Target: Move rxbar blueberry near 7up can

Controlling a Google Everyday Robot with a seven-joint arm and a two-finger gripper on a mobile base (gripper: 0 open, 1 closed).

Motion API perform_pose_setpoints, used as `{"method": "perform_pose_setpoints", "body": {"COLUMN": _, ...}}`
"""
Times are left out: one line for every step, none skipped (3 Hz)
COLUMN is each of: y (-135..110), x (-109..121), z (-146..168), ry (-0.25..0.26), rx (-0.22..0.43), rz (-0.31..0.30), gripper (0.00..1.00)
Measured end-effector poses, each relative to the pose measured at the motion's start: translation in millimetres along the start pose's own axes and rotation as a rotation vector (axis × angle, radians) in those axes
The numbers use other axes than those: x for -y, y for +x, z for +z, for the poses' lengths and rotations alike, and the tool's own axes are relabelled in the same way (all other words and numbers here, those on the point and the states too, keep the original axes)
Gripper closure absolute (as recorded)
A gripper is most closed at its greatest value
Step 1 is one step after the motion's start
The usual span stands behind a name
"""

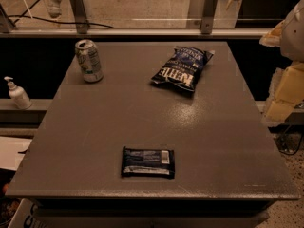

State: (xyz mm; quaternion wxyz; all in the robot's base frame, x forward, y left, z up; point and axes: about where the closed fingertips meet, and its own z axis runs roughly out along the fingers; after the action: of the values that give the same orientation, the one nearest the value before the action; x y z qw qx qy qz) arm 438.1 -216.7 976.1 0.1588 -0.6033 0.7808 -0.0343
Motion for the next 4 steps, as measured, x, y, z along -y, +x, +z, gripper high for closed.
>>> {"method": "perform_pose_setpoints", "body": {"y": 0, "x": 0, "z": 0, "ry": 0.0, "rx": 0.0, "rz": 0.0, "gripper": 0.0}}
{"method": "perform_pose_setpoints", "body": {"y": -2, "x": 2, "z": 0, "ry": -0.006, "rx": 0.023, "rz": -0.005, "gripper": 0.0}}
{"method": "perform_pose_setpoints", "body": {"y": -6, "x": -10, "z": 6, "ry": -0.019, "rx": 0.087, "rz": 0.011, "gripper": 0.0}}
{"method": "perform_pose_setpoints", "body": {"y": -5, "x": -31, "z": 23, "ry": -0.05, "rx": 0.136, "rz": 0.045, "gripper": 0.0}}
